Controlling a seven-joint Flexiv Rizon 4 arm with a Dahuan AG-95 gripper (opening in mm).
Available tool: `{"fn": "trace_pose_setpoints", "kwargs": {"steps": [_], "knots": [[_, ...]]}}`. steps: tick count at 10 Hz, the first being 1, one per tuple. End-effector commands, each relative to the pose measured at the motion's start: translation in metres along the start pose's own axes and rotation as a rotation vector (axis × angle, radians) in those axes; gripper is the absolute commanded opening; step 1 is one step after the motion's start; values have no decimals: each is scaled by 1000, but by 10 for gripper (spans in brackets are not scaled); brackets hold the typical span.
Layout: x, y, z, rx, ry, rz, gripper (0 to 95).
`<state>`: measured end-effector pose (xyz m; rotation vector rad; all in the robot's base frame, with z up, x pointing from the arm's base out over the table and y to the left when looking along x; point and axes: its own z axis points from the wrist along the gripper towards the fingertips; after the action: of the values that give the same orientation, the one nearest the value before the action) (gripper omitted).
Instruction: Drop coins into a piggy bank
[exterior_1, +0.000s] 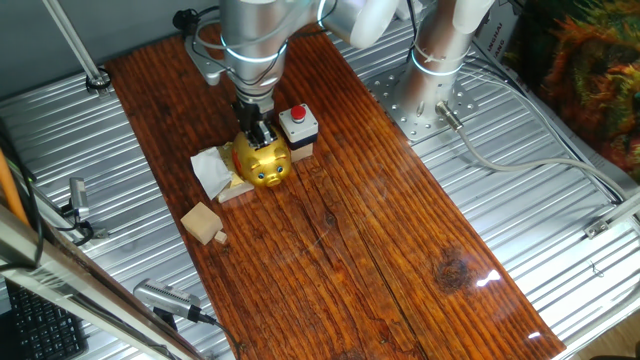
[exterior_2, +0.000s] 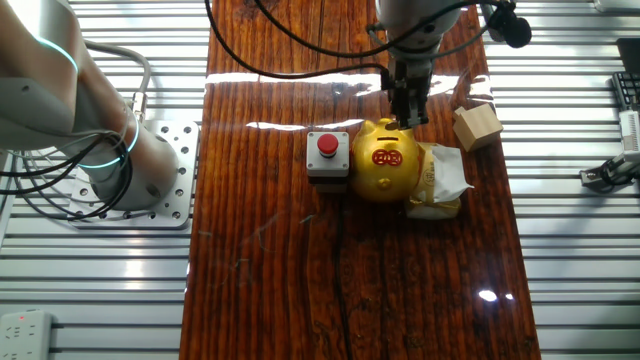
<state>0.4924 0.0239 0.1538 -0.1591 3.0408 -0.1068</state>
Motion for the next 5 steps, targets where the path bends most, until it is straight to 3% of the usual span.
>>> {"fn": "trace_pose_setpoints", "kwargs": {"steps": [1,5], "knots": [[0,1,1,0,0,1,0],[1,1,2,-1,2,-3,0]]}}
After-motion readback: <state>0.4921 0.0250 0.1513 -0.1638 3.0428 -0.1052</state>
